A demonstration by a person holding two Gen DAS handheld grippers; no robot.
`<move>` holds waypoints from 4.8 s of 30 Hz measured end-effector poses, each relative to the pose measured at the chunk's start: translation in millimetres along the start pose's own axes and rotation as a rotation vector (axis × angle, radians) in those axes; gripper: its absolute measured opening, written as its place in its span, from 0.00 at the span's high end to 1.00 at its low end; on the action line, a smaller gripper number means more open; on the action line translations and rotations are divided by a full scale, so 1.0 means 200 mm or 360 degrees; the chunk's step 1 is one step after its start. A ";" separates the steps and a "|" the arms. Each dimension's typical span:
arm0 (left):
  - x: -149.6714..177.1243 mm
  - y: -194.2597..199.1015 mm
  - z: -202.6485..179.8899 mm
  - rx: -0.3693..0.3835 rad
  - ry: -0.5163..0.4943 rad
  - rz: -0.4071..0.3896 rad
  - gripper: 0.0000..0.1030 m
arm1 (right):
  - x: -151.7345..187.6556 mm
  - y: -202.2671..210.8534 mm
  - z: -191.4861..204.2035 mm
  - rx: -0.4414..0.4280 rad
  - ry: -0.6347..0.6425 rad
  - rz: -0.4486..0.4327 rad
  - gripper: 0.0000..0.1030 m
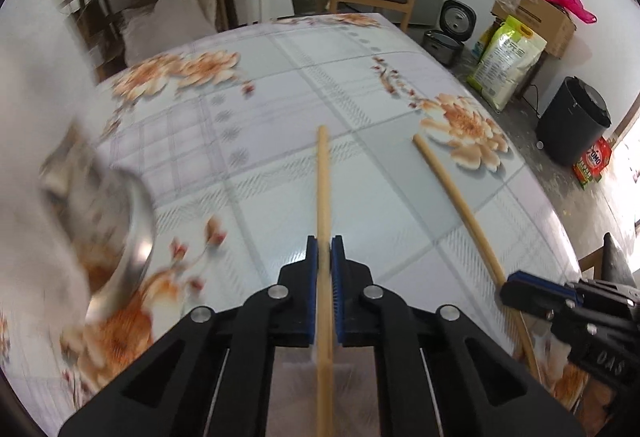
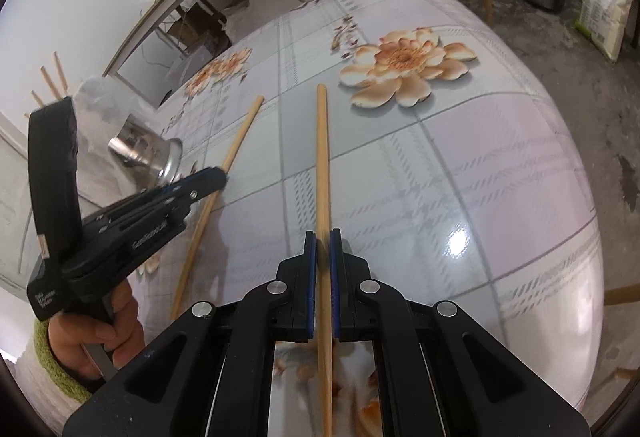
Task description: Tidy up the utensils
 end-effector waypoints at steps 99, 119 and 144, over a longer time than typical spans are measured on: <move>0.47 0.54 0.58 -0.0389 0.0201 -0.0017 0.94 | 0.06 -0.14 0.88 0.0298 0.0872 -0.0057 0.91; 0.48 0.54 0.58 -0.0401 0.0190 -0.0020 0.94 | -0.13 0.15 0.80 -0.0119 0.0489 -0.0101 0.96; 0.40 1.34 0.53 0.0226 0.0361 -0.0674 0.94 | -0.19 0.52 0.63 -0.0377 0.0301 -0.0310 0.96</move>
Point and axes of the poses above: each gripper's, at about its wrist camera, not at the fingertips, and y roughly against the way its jaws point, z to its left, x to its underside, the point moved 2 cm from there along -y, roughly the way its jaws point, and after that the axes turned 14 degrees about x, right-handed, at the moved point
